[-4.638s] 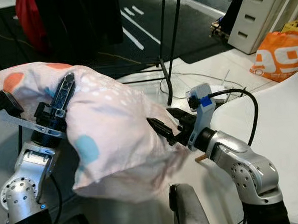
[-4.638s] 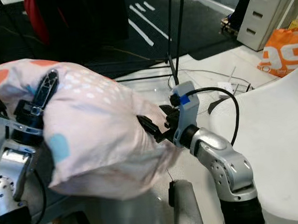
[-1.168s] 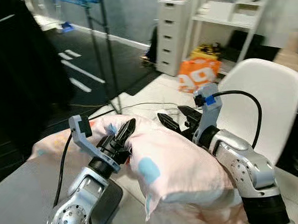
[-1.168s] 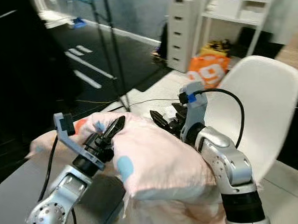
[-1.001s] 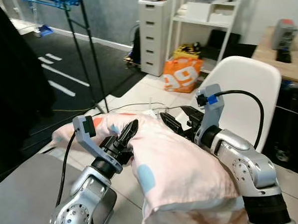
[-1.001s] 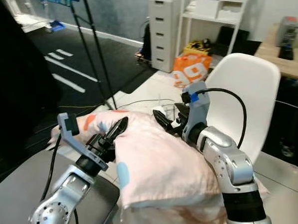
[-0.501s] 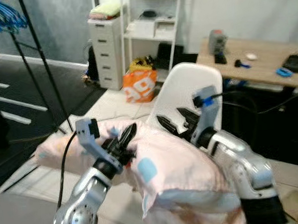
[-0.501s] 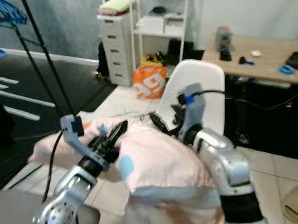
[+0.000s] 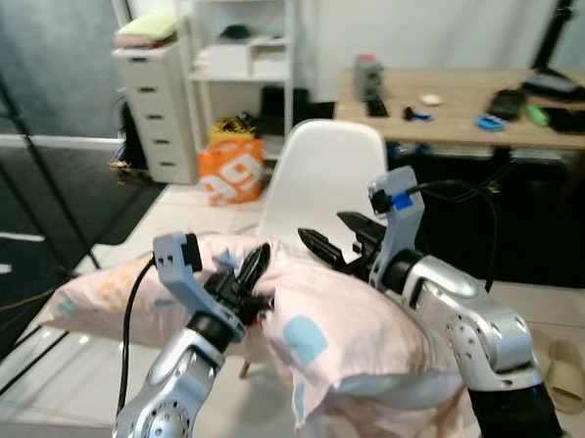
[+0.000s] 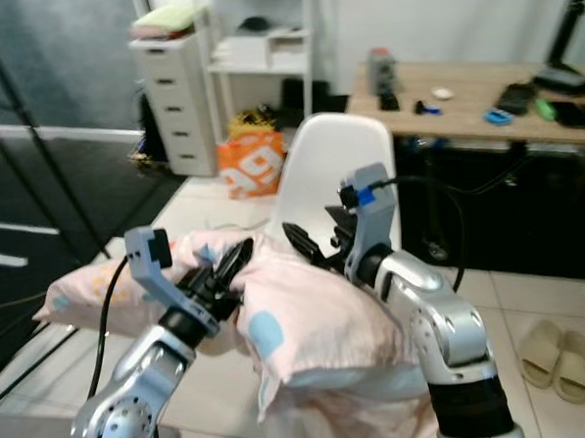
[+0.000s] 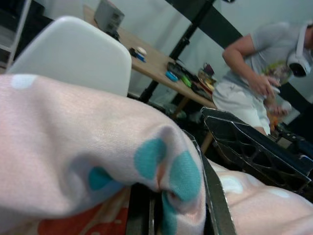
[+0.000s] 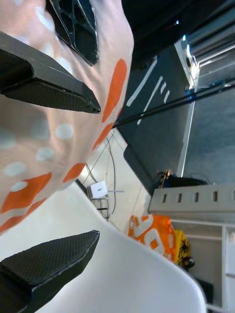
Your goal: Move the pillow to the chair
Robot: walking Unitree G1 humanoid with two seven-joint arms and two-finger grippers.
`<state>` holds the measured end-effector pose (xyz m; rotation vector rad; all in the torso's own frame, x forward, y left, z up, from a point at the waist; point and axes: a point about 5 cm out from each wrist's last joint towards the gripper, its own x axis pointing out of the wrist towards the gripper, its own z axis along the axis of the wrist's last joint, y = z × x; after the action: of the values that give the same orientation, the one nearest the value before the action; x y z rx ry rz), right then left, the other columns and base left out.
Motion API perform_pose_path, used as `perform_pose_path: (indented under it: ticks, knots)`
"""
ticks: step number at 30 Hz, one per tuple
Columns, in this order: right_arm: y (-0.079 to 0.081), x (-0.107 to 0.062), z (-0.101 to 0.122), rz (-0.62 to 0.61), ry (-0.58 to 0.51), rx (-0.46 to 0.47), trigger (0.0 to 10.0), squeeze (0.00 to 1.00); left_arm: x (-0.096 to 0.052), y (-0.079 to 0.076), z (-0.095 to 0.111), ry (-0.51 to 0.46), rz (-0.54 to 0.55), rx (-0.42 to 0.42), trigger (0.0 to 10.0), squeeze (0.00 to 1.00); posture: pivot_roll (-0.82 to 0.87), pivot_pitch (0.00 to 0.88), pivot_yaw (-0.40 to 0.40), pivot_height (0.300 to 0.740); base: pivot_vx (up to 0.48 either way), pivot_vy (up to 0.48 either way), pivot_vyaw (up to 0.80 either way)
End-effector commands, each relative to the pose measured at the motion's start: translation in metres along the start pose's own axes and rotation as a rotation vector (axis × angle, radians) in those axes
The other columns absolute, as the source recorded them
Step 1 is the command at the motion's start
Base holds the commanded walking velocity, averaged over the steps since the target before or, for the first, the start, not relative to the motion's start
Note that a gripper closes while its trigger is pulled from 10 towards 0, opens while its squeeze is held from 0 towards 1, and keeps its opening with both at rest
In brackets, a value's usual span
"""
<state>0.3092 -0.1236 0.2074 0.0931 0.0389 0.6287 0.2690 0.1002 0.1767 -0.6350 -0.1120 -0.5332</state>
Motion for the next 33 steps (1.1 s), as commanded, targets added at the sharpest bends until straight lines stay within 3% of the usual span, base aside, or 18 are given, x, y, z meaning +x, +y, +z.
perform_pose_path:
  ticks: [1, 9, 25, 33]
  knots:
    - [0.0057, 0.0017, 0.0017, 0.032, -0.011, 0.001, 10.0, 0.00, 0.0024, -0.0077, 0.0109, -0.056, -0.066, 0.023, 10.0, 0.00, -0.29, 0.029, 0.028, 0.740, 0.000, -0.480, 0.00]
    - [0.0073, 0.0024, 0.0026, 0.037, -0.020, 0.008, 10.0, 0.00, 0.0043, -0.0118, 0.0075, -0.034, -0.071, 0.048, 10.0, 0.00, -0.29, 0.029, 0.028, 0.740, 0.000, -0.457, 0.00]
    - [0.0055, 0.0007, 0.0029, 0.028, -0.026, 0.011, 10.0, 0.00, 0.0075, -0.0108, 0.0048, -0.019, -0.042, 0.050, 10.0, 0.00, -0.29, 0.028, 0.029, 0.740, 0.000, 0.000, 0.00]
    - [0.0060, 0.0009, 0.0029, 0.030, -0.027, 0.013, 10.0, 0.00, 0.0066, -0.0139, 0.0031, -0.018, -0.065, 0.042, 10.0, 0.00, -0.29, 0.029, 0.030, 0.740, 0.397, 0.000, 0.00]
